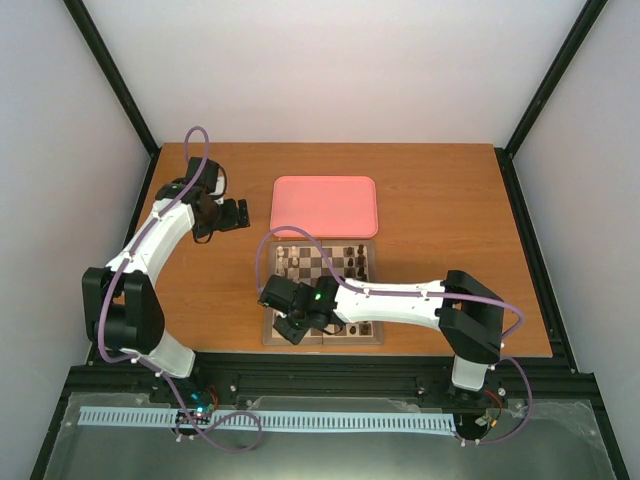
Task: Set up the chess pieces on the board
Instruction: Place the chess piece on the chessboard.
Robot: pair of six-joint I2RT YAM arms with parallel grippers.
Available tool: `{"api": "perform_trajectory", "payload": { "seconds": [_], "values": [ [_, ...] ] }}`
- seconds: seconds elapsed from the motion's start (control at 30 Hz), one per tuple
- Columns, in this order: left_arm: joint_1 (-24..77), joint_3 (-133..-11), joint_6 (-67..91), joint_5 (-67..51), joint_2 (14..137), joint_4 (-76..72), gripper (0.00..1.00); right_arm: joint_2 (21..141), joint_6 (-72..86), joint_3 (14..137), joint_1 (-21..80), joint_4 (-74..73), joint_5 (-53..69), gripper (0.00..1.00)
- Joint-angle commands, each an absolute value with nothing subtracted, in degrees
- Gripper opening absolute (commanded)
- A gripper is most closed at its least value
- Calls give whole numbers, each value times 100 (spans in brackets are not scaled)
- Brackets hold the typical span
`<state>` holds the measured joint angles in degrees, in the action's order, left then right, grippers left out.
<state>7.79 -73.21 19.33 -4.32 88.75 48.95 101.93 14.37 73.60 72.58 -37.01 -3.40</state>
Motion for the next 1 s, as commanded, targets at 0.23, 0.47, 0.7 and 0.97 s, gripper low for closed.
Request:
{"api": "perform_trajectory", "payload": {
  "seconds": [0.23, 0.47, 0.7, 0.97],
  "values": [
    [800, -7355, 1968, -448, 8752, 4833, 100, 10133, 1320, 7137, 7356, -3289, -106, 3],
    [800, -7350, 1955, -431, 8759, 4845, 100, 10173, 1258, 7102, 7356, -3236, -95, 3],
    [800, -7287, 1959, -422, 8741, 4819, 100, 10220, 1257, 7032, 7355, -3167, -93, 4],
    [800, -7295, 1952, -417, 8771, 4808, 100, 10263, 1269, 7022, 7347, -3153, -175, 6]
  ]
}}
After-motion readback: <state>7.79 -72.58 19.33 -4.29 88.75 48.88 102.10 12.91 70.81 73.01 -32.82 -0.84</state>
